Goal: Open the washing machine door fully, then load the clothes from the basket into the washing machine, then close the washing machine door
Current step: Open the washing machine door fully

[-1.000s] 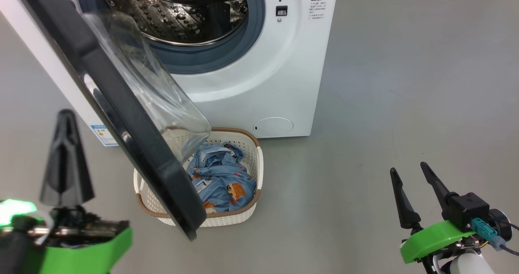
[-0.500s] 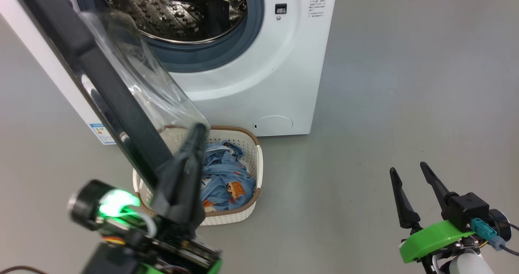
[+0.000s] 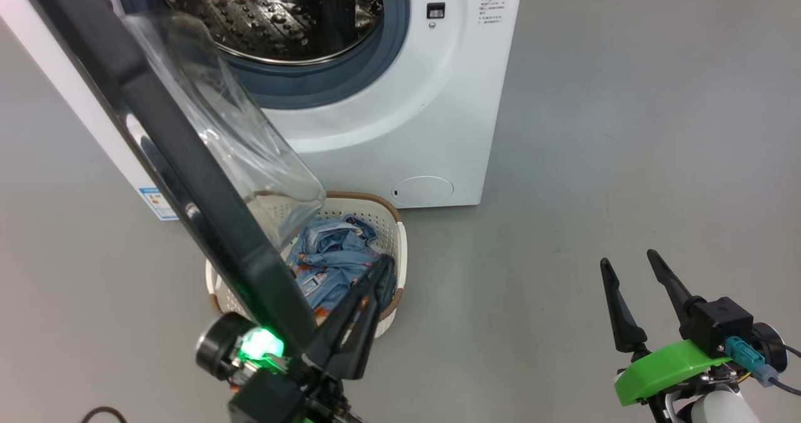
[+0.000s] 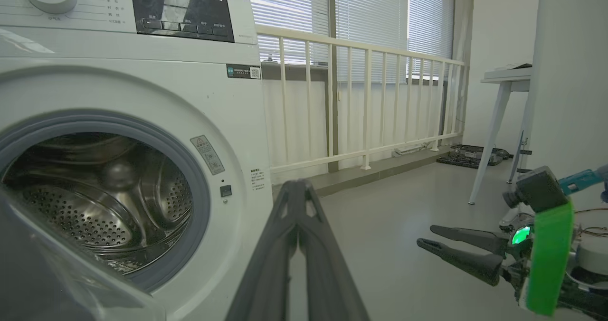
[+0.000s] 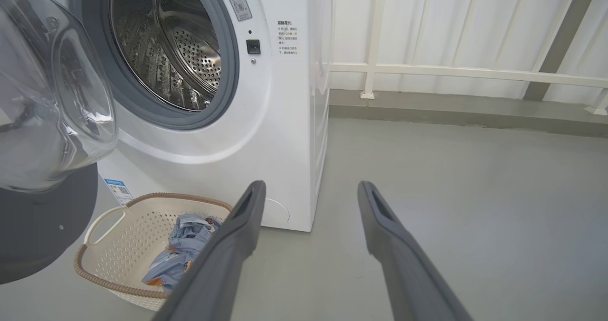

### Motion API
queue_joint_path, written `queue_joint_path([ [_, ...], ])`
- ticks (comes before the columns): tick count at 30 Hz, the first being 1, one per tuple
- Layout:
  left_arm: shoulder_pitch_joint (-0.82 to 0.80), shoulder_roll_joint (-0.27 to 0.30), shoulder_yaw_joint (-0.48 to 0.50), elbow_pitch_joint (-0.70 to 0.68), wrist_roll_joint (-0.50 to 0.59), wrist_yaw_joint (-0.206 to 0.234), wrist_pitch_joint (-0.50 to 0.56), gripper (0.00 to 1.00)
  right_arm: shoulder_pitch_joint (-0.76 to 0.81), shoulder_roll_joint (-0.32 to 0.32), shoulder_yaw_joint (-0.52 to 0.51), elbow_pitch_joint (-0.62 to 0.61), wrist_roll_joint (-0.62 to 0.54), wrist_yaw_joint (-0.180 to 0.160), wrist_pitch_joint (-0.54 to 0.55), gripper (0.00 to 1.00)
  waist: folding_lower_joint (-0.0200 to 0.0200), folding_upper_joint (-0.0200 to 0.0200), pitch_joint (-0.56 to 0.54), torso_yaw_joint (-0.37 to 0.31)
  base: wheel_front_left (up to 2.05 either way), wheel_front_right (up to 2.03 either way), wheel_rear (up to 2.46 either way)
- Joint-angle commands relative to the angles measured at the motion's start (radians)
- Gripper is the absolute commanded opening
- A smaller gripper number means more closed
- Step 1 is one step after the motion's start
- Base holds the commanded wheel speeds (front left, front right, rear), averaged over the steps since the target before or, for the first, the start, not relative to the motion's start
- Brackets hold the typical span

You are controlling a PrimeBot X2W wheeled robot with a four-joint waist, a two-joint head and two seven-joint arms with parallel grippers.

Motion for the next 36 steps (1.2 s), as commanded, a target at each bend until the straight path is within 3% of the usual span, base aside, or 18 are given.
queue_joint_path([
  [1, -0.004, 0.002, 0.015, 0.004, -0.016, -0.003, -0.004, 0.00, -0.027, -0.004, 0.023, -0.024, -0.011, 0.002, -0.012, 1.00, 0.0000, -0.0001, 0.001, 0.000, 0.00, 0.00, 0.00],
  [13, -0.017, 0.001, 0.029, 0.212, -0.077, -0.003, -0.004, 0.00, -0.034, -0.005, 0.027, -0.020, -0.009, 0.002, -0.012, 1.00, 0.0000, -0.0001, 0.013, -0.006, 0.00, 0.00, 0.00],
  [36, -0.037, -0.003, 0.196, 0.290, -0.109, 0.014, -0.004, 0.00, -0.023, -0.009, 0.025, -0.012, 0.004, 0.002, -0.012, 1.00, 0.0000, -0.0001, -0.003, 0.033, 0.00, 0.00, 0.00],
])
